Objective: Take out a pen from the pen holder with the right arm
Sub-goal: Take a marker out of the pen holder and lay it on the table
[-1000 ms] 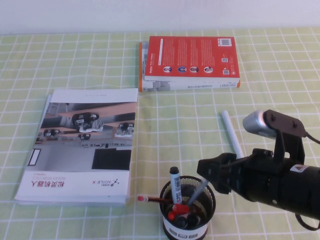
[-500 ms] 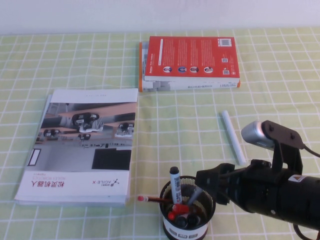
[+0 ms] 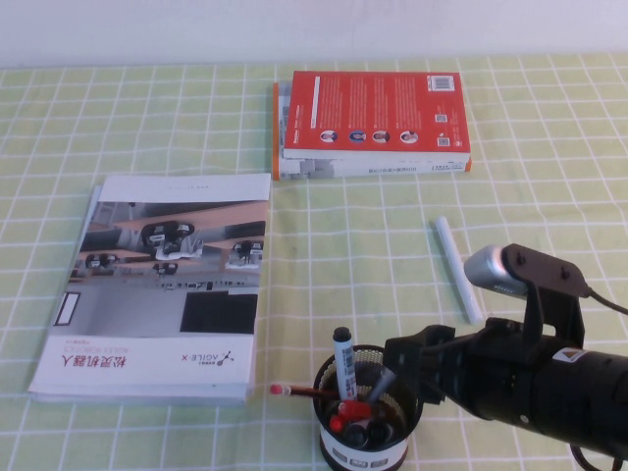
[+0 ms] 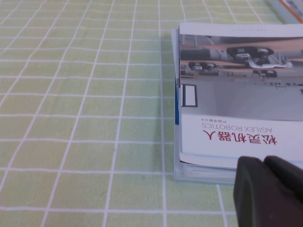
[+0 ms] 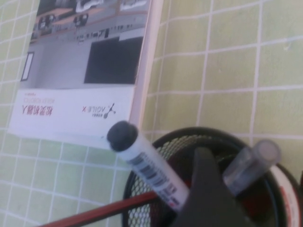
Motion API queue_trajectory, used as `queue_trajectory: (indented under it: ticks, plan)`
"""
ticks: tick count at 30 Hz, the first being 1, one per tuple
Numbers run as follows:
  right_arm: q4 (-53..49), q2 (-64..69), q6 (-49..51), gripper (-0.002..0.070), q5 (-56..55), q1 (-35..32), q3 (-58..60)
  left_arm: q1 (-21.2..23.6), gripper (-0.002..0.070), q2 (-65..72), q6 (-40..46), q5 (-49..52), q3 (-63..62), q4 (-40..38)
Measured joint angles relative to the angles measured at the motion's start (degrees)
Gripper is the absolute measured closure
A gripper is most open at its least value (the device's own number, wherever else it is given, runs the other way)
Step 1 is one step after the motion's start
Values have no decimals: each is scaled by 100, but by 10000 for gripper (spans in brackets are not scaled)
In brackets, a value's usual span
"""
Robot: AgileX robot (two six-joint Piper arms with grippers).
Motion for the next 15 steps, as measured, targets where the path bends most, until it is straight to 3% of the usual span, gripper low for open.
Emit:
queue_trajectory:
  ticks: [15]
  plan:
    - [23,15,0,328,-156,49,-118,0,680,0,0,0,0,0]
